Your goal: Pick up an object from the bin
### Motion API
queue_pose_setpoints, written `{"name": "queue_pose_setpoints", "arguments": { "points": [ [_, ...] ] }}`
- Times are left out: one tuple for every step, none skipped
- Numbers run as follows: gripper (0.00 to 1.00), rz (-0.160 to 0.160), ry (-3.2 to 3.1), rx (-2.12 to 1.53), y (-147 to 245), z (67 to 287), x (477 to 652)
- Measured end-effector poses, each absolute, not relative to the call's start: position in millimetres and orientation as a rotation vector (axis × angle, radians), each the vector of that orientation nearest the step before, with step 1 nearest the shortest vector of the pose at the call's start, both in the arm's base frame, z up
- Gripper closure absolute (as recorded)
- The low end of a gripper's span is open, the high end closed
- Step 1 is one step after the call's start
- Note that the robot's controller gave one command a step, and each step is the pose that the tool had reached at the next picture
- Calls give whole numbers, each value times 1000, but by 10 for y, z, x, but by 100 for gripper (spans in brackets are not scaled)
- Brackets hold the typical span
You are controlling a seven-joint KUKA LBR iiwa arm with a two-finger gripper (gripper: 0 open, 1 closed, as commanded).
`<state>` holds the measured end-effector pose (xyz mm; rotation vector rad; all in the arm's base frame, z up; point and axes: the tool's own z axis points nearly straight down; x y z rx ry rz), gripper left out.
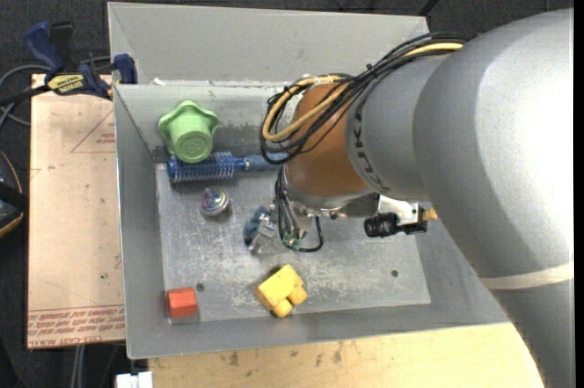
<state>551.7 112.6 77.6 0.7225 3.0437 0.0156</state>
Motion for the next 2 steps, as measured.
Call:
{"name": "queue_pose_setpoints", "arguments": {
  "points": [
    [100, 7, 3050, 719, 1135, 1637, 5541],
    [100, 2, 3057, 717, 1138, 1675, 5545]
  ]
}}
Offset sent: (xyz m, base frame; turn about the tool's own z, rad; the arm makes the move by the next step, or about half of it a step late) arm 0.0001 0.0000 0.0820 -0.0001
